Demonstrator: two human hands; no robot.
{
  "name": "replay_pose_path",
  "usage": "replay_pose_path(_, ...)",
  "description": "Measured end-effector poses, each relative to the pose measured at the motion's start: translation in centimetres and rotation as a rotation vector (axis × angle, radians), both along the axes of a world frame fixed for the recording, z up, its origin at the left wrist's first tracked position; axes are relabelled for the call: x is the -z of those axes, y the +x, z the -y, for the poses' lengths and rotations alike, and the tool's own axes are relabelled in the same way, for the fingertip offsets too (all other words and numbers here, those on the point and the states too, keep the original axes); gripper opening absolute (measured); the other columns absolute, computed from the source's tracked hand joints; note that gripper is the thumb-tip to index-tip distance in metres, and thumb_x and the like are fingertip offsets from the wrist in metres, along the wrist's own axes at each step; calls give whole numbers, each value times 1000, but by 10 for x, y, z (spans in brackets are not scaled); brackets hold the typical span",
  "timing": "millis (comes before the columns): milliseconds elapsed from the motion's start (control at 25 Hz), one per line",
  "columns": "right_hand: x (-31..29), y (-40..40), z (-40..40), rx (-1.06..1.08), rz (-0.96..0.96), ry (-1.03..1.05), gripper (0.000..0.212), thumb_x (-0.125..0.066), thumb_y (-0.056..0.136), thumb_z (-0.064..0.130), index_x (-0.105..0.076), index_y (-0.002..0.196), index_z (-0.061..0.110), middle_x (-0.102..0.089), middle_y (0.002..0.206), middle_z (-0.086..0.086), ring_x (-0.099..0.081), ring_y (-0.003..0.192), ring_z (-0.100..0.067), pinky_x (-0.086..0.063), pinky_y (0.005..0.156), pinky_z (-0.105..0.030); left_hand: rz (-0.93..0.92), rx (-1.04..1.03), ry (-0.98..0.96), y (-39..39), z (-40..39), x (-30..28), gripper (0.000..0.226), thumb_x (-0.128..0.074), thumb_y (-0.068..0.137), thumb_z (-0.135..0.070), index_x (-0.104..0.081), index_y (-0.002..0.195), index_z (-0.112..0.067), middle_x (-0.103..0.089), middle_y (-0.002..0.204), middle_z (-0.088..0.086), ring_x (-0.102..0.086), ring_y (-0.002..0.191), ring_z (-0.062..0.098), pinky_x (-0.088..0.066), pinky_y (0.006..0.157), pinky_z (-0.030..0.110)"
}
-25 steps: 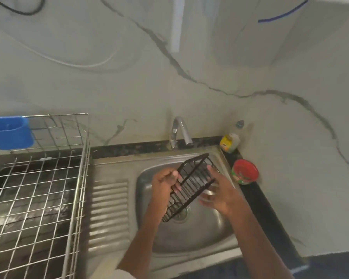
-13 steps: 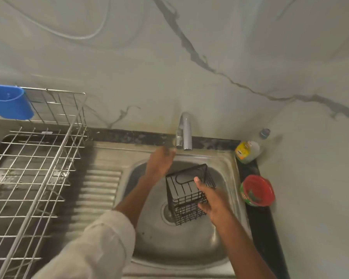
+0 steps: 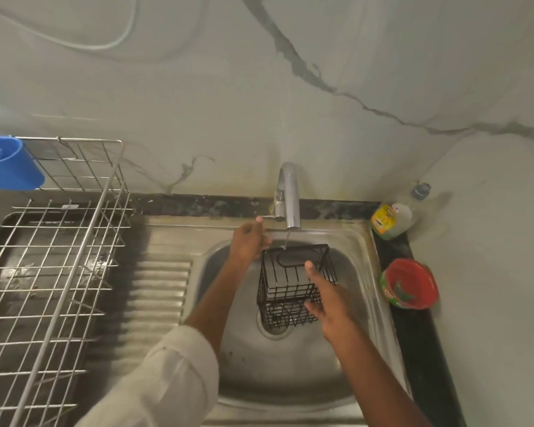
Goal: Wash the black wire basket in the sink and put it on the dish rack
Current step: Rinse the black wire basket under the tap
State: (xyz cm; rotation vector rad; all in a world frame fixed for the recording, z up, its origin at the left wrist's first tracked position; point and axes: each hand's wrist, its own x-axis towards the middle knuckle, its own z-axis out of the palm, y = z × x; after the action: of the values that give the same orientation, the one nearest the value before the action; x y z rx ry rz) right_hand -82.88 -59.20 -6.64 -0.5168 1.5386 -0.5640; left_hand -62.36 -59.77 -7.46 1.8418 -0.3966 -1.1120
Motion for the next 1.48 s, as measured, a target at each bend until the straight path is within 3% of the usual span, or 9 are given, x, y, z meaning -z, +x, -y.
replay_pose_path(200,-6,34,-17,-104,4,-148,56,-95,61,53,-71,91,12,-72,94,-2,-67,94,-16,-60,69,-32,-197,-23,-71,-8,-88,13,70,-56,92,-83,-66,138,-31,-68,139,-5,-63,127,20,-54,91,42)
replay_pose_path(280,-13,44,-24,-172,1,-199,55,-94,59,57,-76,93,17,-78,95,2,-71,95,-14,-58,67,-30,-226,-59,-139,-11,-104,7,50,-65,97,-67,-64,136,-35,-67,140,-10,-60,132,15,-52,87,39)
replay_pose_path(360,-20,43,-24,-213,10,-236,50,-93,62,57,-77,97,24,-79,96,9,-71,96,-10,-58,70,-30,-228,-48,-178,-16,-108,-7,35,-70,101,-47,-62,133,-36,-67,137,-13,-60,131,12,-54,89,41)
replay_pose_path(520,-32,15,-20,-140,32,-247,51,-92,66,53,-77,106,25,-78,100,6,-71,98,-12,-60,73,-32,-226,116,-144,-40,-98,-28,64,-81,91,-38,-48,146,-32,-65,137,-4,-63,126,22,-57,100,58)
replay_pose_path(800,-31,-47,-11,-106,65,-186,55,-85,78,50,-67,118,18,-73,112,-8,-74,94,-27,-64,83,-45,9,200,-127,-69,-46,-44,50,-74,89,-9,-62,137,-18,-76,116,6,-75,106,24,-61,83,32)
replay_pose_path(960,-26,-71,-1,-399,-457,-747,68,-78,86,50,-54,140,17,-59,138,-4,-58,125,-22,-46,101,-34,95,186,-145,-61,-56,-49,49,-73,88,5,-71,129,-21,-80,106,0,-77,93,13,-60,75,21)
replay_pose_path(1080,-49,-51,10,-622,-276,-753,38,-56,102,46,-64,128,20,-73,119,1,-69,109,-17,-54,98,-41,100,185,-186,-49,-57,-53,58,-69,85,12,-71,134,-19,-80,107,-3,-76,82,4,-58,72,20)
replay_pose_path(1240,-66,-24,14,-615,-144,-654,35,-50,108,31,-74,91,13,-70,62,-2,-66,60,-13,-50,75,-33,-8,236,-260,-29,-61,-57,59,-75,81,-9,-69,138,-19,-79,120,1,-76,101,16,-59,84,28)
replay_pose_path(1480,-72,-12,-14,-135,71,-307,21,-51,107,22,-67,98,12,-68,66,-5,-64,63,-19,-51,69,-35,-51,214,-239,-42,-93,-31,27,-52,111,-50,-67,128,-37,-73,118,-28,-64,123,-8,-49,97,13)
